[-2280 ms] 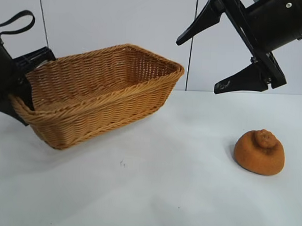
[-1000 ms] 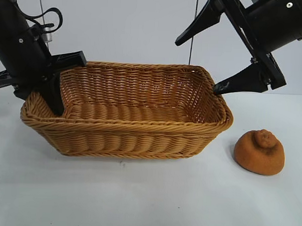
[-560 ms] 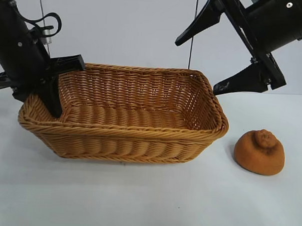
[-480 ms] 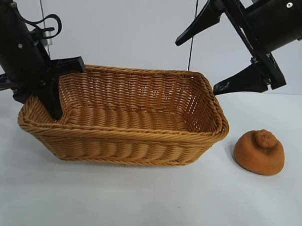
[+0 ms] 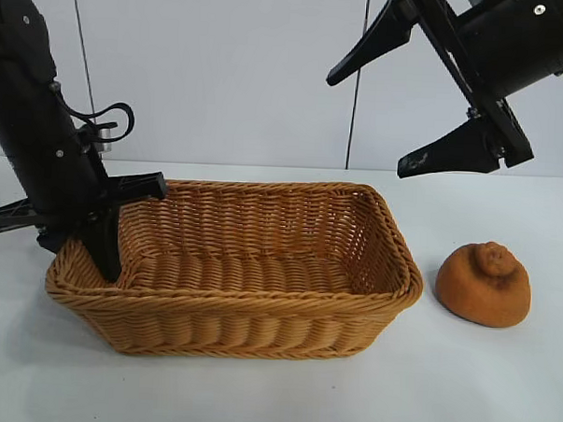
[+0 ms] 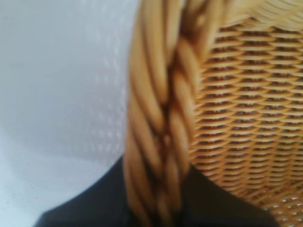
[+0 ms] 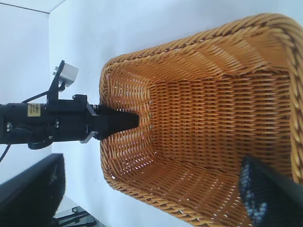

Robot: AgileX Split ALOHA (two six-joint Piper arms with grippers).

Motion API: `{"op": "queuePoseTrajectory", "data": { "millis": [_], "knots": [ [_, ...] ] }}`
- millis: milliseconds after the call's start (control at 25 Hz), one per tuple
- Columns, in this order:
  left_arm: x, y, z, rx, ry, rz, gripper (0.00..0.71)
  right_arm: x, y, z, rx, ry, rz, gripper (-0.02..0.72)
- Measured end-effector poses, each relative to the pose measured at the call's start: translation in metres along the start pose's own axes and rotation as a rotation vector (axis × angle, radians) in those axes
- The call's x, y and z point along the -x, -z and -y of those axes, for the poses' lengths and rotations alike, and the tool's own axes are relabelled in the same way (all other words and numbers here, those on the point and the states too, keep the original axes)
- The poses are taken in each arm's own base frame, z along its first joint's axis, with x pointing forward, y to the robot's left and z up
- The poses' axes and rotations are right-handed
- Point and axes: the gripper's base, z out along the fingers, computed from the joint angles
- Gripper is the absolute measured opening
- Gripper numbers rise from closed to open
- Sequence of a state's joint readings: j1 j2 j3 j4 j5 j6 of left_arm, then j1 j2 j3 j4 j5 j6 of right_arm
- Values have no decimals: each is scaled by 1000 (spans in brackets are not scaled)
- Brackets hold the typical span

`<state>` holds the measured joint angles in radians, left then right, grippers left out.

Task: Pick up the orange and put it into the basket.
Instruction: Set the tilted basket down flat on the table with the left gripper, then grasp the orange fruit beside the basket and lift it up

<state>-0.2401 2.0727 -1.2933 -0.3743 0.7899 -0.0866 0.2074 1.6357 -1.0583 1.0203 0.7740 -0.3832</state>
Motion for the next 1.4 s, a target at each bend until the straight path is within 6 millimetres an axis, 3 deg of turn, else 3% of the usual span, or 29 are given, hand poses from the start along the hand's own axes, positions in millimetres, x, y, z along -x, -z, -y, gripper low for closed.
{"op": "queuePoseTrajectory", "data": {
  "millis": [80,200,240,320,400,680,880,1160,1400],
  "knots": [
    [1,1,1,-6,4,1,219,0,0,0,0,0,0,683],
    [4,6,5,-15,-2,-2,493,0,0,0,0,0,0,683],
    [4,6,5,-15,-2,-2,493,0,0,0,0,0,0,683],
    [8,12,9,-22,-11,-4,608,0,0,0,0,0,0,683],
    [11,19,12,-30,-20,-3,650,0,0,0,0,0,0,683],
    [22,83,33,-41,-116,86,675,0,0,0,0,0,0,683],
    [28,118,27,50,-179,143,675,0,0,0,0,0,0,683],
    [36,137,-20,256,-174,131,675,0,0,0,0,0,0,683],
    [34,140,-32,295,-153,83,675,0,0,0,0,0,0,683]
  ]
}}
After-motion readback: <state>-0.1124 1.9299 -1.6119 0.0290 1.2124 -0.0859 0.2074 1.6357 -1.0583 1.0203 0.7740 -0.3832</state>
